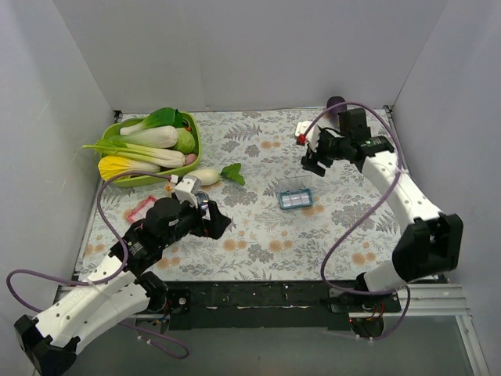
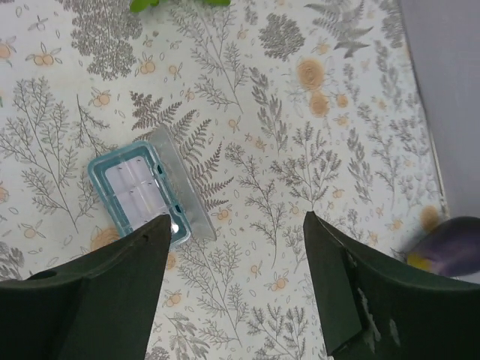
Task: Sort the pills into containers
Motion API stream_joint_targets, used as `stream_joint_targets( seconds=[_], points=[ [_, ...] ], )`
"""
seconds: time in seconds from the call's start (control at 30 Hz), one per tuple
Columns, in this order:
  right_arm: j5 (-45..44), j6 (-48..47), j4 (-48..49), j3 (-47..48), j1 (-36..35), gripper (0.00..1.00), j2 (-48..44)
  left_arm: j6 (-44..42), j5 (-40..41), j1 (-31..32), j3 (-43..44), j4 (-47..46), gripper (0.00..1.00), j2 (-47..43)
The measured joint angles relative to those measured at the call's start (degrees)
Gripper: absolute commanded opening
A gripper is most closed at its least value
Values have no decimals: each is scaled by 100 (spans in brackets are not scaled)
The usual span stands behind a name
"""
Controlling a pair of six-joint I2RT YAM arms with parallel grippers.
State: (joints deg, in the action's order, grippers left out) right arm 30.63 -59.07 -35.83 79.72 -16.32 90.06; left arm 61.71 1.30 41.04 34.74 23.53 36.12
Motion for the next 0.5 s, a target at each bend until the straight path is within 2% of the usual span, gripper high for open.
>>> stream_joint_targets(
  seconds=[0.03, 0.07, 0.17, 0.3, 0.5],
  points=[
    [-20, 337, 225, -216, 15, 97, -330, 26, 2, 0, 31, 50, 98, 59],
    [-48, 693, 481, -474, 24, 98, -673, 42, 7, 0, 72, 94, 98, 103],
    [-199, 1915, 1309, -1357, 98, 98, -1794, 101, 74, 2, 240, 245, 98, 199],
    [-304, 3112, 1628, -1867, 334, 98, -2671, 151, 258, 0, 566, 444, 98, 269],
    [234, 3637, 1637, -2138, 468, 98, -3246, 262, 562, 0, 1211, 835, 98, 474]
  ],
)
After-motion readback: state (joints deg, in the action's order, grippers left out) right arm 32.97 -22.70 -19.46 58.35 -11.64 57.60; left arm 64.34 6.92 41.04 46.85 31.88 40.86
